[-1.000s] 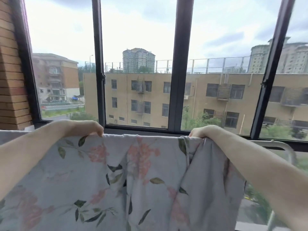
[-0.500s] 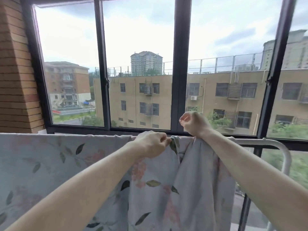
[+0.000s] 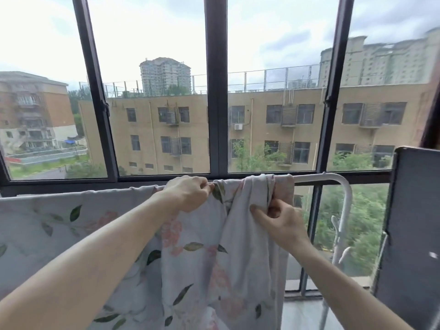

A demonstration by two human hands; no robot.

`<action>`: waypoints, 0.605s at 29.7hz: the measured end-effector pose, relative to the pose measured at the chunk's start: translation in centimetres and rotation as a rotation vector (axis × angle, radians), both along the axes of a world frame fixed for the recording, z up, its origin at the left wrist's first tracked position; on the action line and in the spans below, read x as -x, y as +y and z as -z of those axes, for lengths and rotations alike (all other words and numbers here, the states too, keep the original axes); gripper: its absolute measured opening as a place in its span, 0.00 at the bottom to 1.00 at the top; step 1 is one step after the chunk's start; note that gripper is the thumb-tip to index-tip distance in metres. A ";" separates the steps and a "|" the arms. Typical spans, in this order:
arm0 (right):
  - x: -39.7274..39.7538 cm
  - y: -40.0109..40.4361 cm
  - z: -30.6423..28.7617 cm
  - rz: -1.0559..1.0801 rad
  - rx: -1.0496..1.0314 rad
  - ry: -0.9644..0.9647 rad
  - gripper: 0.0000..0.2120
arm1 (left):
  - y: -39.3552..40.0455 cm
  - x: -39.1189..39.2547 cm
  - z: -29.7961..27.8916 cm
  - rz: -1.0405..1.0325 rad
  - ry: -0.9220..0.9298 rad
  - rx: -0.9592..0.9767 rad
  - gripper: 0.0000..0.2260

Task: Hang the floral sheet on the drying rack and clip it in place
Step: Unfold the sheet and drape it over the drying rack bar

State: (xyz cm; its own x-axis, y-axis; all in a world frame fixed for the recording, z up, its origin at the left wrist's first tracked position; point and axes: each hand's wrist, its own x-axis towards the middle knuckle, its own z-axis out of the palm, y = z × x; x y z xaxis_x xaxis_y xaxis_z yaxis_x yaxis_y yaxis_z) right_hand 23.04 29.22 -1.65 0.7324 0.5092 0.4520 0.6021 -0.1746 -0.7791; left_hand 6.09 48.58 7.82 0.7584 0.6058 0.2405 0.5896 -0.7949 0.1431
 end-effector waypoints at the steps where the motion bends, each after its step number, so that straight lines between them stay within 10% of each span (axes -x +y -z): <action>1: 0.0 0.2 -0.3 -0.002 0.007 -0.002 0.15 | 0.0 0.1 -0.1 -0.004 0.007 0.004 0.22; 9: -4.4 -2.2 -9.9 0.246 -0.407 -0.084 0.07 | 0.1 0.9 -0.8 -0.035 0.051 0.067 0.21; 18: -17.3 -4.7 -18.0 0.621 -0.264 -0.076 0.13 | 0.0 0.1 -1.3 -0.055 0.074 0.316 0.19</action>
State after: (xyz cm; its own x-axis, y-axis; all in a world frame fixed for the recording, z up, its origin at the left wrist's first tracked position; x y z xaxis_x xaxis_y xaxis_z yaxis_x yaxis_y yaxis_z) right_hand 40.39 24.54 16.39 0.8146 -0.1302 0.5652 0.5062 -0.3159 -0.8025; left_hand 6.00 48.58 9.14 0.7312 0.6819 -0.0205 0.6480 -0.6848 0.3332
